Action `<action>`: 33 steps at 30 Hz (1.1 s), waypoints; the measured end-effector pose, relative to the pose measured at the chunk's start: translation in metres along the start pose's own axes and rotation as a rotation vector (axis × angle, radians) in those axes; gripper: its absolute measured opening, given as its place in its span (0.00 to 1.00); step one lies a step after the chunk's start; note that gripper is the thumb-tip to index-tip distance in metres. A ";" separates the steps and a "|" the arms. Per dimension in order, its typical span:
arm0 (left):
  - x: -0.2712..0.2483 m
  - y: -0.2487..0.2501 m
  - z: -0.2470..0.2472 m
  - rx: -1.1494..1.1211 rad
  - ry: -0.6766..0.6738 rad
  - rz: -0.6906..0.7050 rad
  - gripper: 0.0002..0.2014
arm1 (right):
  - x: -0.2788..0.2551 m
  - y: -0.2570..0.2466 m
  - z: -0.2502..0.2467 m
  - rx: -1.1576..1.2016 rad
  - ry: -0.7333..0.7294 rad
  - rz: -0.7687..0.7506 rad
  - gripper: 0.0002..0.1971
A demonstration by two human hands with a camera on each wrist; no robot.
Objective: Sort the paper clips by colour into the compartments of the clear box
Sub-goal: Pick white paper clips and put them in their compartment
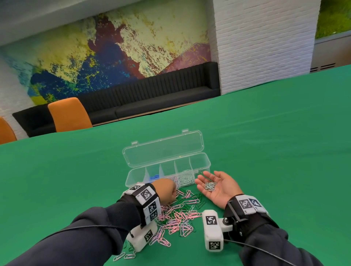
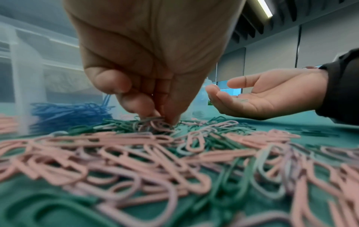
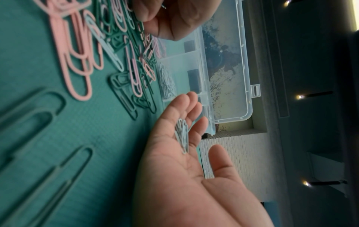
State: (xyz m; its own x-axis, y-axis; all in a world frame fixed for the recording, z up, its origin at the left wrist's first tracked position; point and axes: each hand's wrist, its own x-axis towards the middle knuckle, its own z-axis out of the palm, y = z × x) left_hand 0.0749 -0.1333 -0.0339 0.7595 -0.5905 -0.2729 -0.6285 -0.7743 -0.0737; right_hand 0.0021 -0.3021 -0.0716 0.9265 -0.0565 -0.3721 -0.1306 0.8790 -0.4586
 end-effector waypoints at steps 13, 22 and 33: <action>-0.014 0.012 -0.030 -0.709 0.149 0.041 0.05 | -0.005 0.001 0.005 -0.101 0.052 0.031 0.16; -0.011 0.006 -0.021 -0.430 0.098 0.008 0.04 | -0.001 -0.004 0.000 -0.112 0.077 0.000 0.16; -0.006 0.008 -0.023 -0.780 0.198 0.005 0.07 | -0.001 -0.002 0.002 -0.121 0.054 0.033 0.16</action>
State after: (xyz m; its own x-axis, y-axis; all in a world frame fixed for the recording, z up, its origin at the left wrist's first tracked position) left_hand 0.0692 -0.1417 -0.0105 0.8184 -0.5674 -0.0913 -0.3894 -0.6643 0.6380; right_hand 0.0023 -0.3030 -0.0689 0.9012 -0.0571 -0.4296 -0.2049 0.8173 -0.5385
